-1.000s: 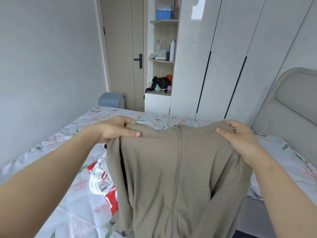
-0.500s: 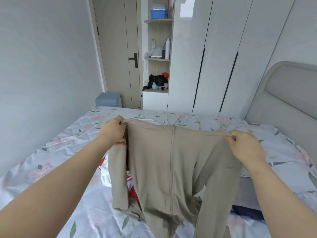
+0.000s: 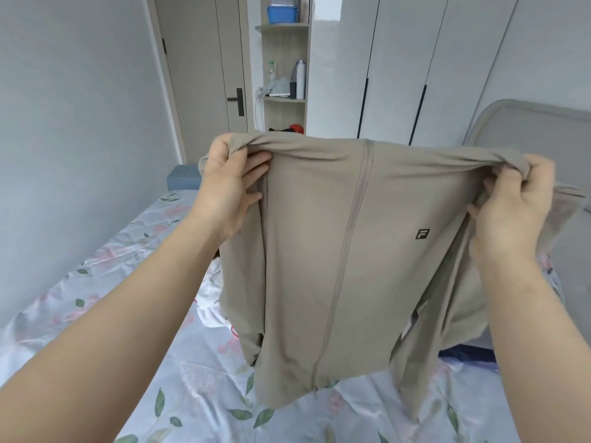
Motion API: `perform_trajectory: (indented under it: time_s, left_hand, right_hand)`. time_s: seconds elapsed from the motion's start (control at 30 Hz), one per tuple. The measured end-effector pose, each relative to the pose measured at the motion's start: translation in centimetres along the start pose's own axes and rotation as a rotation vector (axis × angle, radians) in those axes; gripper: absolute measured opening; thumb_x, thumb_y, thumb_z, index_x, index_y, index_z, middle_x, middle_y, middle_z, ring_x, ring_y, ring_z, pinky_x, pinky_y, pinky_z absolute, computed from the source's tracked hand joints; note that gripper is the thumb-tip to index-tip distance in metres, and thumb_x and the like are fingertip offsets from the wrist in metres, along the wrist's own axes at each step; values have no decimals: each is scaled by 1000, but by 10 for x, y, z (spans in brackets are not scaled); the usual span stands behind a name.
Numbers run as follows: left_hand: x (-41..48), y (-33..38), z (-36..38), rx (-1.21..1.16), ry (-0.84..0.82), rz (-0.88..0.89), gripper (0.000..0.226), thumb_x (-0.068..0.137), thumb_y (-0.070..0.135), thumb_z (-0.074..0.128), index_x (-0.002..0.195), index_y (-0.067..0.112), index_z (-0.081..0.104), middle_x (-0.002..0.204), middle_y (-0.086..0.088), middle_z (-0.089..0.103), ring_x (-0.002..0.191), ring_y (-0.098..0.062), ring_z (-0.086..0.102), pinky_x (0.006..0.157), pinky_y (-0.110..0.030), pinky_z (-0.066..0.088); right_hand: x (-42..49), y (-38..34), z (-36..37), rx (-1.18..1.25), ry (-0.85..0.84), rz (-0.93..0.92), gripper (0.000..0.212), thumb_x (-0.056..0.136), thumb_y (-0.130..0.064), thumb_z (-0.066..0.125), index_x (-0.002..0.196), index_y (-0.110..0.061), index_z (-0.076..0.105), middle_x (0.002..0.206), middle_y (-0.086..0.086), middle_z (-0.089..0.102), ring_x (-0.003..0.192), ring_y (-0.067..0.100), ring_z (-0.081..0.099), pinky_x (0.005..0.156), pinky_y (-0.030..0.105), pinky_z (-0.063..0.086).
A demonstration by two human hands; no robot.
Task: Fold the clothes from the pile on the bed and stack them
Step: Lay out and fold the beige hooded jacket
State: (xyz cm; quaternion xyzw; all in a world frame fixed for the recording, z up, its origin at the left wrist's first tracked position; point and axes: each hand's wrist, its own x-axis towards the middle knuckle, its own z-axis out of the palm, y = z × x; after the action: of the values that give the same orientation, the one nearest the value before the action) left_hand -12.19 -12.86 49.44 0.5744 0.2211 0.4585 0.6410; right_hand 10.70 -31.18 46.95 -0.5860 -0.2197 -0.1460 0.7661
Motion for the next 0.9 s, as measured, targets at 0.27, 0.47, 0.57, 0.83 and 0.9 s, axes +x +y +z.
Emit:
perform_trajectory:
  time_s: [0.27, 0.47, 0.57, 0.83, 0.9]
  left_hand:
    - [47, -39, 23, 60, 12, -57, 18, 102, 23, 35, 88, 30, 45, 109, 4, 64, 115, -15, 57, 102, -50, 34]
    - [90, -170, 24, 192, 46, -347, 18, 102, 23, 34, 89, 29, 45, 104, 7, 61, 107, -12, 56, 92, -42, 36]
    - [105, -239, 24, 271, 102, -443, 19, 102, 19, 35, 87, 25, 43, 99, 5, 61, 85, 1, 58, 71, -32, 38]
    - [100, -396, 16, 513, 159, -733, 18, 97, 7, 42, 87, 19, 51, 69, 3, 46, 61, -11, 41, 50, -17, 34]
    - [84, -431, 1, 596, 95, -834, 13, 90, 6, 48, 83, 17, 51, 76, -1, 49, 67, -15, 44, 59, -22, 36]
  right_hand:
    - [30, 40, 22, -228, 2, -40, 17, 87, -31, 36, 76, -41, 46, 76, -17, 45, 86, 13, 41, 80, 30, 34]
    - [28, 172, 27, -426, -224, 190, 21, 98, -16, 35, 109, -13, 53, 97, 5, 53, 91, 18, 45, 72, 23, 29]
    - [19, 244, 24, -551, -327, 321, 22, 99, -16, 35, 113, -10, 50, 96, 10, 52, 98, 28, 48, 74, 28, 28]
    - [-35, 383, -7, -777, -548, 648, 14, 99, -12, 39, 102, -4, 50, 99, 13, 53, 98, 32, 50, 76, 34, 30]
    - [-58, 411, -25, -860, -613, 723, 14, 98, -11, 40, 99, -1, 50, 94, 14, 53, 93, 33, 50, 72, 35, 31]
